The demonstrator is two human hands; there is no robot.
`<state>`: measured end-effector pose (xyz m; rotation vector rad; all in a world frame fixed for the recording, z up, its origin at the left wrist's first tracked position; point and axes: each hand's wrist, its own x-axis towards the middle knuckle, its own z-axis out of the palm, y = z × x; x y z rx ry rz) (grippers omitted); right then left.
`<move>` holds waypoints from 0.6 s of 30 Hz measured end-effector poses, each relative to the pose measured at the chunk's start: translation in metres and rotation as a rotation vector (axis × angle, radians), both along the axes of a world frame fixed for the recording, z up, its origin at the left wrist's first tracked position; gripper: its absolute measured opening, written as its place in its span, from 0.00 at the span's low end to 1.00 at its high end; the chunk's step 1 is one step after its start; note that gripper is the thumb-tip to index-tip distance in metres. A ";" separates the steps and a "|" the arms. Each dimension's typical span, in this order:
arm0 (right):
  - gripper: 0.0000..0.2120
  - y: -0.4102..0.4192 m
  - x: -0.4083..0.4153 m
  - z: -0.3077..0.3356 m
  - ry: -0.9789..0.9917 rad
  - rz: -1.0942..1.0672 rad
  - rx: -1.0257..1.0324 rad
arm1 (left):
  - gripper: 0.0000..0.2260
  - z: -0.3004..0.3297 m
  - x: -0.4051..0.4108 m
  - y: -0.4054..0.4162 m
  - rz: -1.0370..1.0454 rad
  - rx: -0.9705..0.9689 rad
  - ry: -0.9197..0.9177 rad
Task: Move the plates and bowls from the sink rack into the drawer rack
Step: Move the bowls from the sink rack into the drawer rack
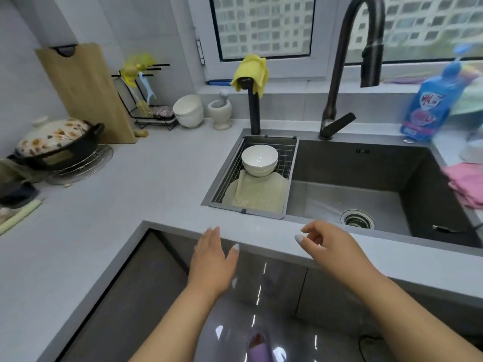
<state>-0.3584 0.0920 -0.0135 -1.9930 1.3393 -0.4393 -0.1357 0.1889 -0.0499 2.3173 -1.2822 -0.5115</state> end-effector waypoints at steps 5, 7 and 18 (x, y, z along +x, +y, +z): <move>0.08 -0.055 0.044 -0.001 0.022 -0.071 0.025 | 0.31 -0.013 0.052 -0.076 -0.091 0.098 -0.062; 0.08 -0.078 0.070 -0.002 -0.004 -0.097 0.057 | 0.32 -0.021 0.076 -0.103 -0.126 0.160 -0.101; 0.16 -0.198 0.186 -0.046 -0.043 -0.211 0.216 | 0.35 -0.055 0.139 -0.203 -0.256 0.244 -0.345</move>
